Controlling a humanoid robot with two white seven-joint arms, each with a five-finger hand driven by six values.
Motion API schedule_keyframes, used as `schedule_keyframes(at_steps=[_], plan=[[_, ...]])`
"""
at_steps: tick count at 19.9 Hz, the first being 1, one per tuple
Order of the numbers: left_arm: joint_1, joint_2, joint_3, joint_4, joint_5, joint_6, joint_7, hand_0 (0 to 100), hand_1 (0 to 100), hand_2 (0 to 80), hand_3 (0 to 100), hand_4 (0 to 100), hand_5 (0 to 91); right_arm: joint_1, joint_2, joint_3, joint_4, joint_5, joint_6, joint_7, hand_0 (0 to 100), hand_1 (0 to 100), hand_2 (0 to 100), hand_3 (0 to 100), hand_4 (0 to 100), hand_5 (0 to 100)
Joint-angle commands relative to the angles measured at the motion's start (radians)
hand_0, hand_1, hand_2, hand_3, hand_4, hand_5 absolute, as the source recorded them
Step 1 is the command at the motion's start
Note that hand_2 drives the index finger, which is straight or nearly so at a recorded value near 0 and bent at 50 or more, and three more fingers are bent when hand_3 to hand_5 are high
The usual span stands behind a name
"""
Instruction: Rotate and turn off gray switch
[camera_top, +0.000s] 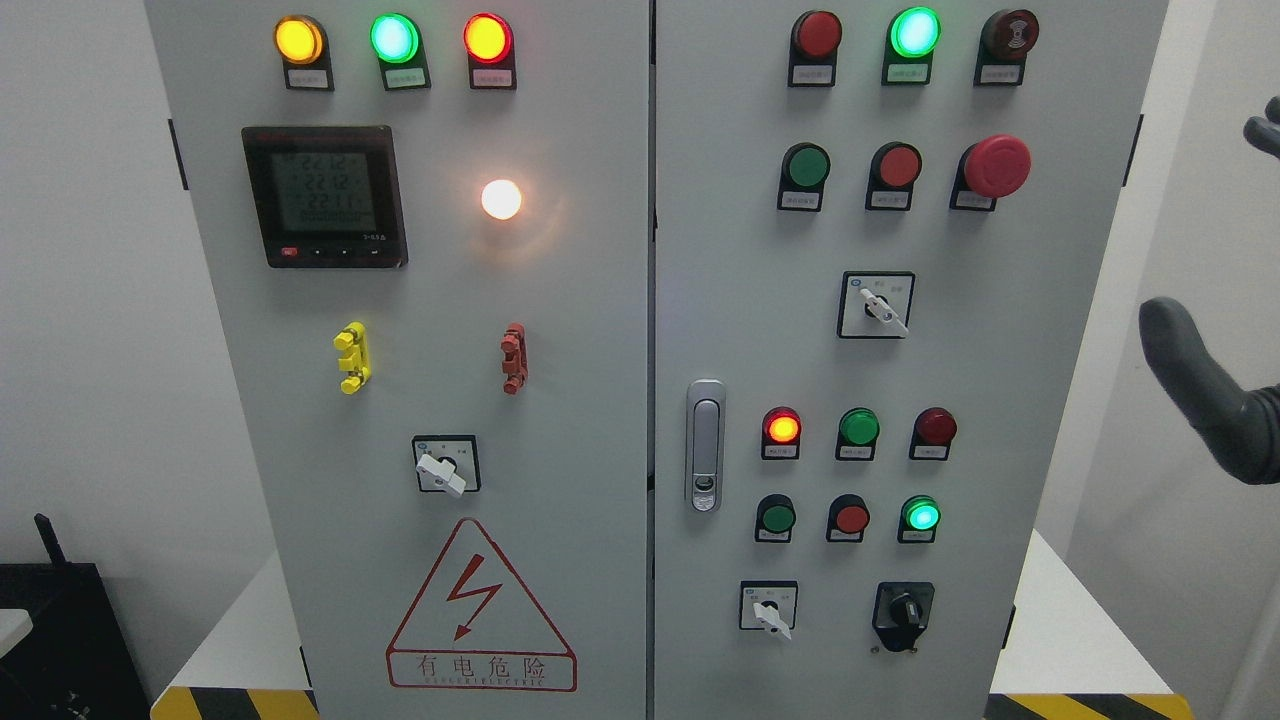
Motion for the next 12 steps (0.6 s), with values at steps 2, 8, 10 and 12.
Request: schedule_keyframes(at_steps=[2, 8, 10, 12], plan=[[0.0, 0.0, 0.031, 0.023, -0.008, 0.0, -0.001, 12, 39, 0.0, 0, 0, 0.0, 0.001, 0.002, 0.002, 0.004, 0.002, -0.001, 0.0, 20, 17, 3, 4, 0, 0], [0.0, 0.0, 0.032, 0.023, -0.008, 0.0, -0.001, 12, 39, 0.0, 0, 0, 0.0, 0.002, 0.002, 0.003, 0.002, 0.008, -0.001, 0.0, 21, 16, 3, 4, 0, 0], [0.0, 0.0, 0.032, 0.023, -0.008, 0.0, -0.001, 12, 39, 0.0, 0, 0, 0.0, 0.002, 0.002, 0.003, 0.002, 0.008, -0.001, 0.0, 21, 17, 2, 4, 0, 0], [0.0, 0.0, 0.032, 0.023, -0.008, 0.0, -0.001, 12, 39, 0.0, 0, 0, 0.0, 0.001, 0.0, 0.003, 0.001, 0.008, -0.001, 0.0, 21, 17, 2, 4, 0, 0]])
